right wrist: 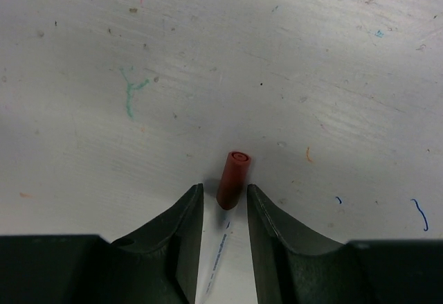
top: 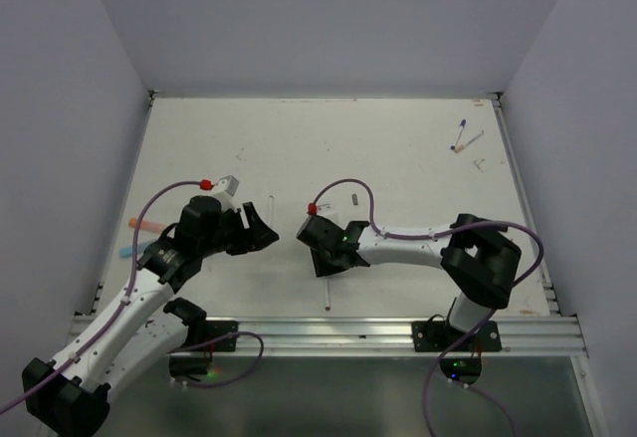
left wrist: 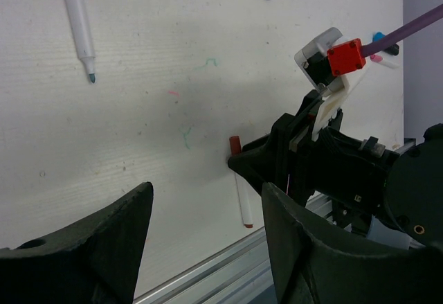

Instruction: Open the pen caps

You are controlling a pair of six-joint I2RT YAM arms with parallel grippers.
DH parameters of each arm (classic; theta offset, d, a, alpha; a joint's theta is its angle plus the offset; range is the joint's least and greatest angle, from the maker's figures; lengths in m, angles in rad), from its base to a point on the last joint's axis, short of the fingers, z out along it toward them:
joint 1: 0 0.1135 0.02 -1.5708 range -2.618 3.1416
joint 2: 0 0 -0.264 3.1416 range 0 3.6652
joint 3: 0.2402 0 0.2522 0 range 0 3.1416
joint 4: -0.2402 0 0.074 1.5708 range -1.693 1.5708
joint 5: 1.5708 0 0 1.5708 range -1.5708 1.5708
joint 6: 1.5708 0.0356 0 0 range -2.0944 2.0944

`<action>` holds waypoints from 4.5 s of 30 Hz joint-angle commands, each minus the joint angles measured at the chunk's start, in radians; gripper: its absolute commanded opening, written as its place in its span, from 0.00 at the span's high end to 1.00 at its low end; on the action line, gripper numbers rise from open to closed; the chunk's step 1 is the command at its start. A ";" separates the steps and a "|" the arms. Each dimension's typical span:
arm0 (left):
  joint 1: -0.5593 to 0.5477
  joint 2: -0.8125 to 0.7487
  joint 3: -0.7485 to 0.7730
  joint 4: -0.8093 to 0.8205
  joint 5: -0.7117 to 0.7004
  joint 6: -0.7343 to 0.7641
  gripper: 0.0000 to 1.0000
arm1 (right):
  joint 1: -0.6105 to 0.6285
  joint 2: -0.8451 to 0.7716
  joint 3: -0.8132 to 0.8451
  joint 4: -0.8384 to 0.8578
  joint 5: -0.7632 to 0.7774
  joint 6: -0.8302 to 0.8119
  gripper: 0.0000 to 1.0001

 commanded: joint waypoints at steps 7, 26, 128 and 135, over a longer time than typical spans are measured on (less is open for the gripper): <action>-0.006 -0.011 0.010 -0.012 0.029 0.016 0.33 | -0.026 0.044 0.009 0.048 -0.008 0.028 0.68; -0.006 -0.179 -0.212 0.342 0.486 -0.027 0.48 | -0.218 -0.351 -0.154 0.359 -0.198 0.019 1.00; -0.224 0.147 -0.277 0.994 0.549 -0.233 1.00 | -0.632 -0.394 -0.246 1.005 -0.682 0.265 1.00; -0.225 0.184 -0.269 0.971 0.494 -0.243 1.00 | -0.628 -0.439 -0.276 1.005 -0.518 0.279 1.00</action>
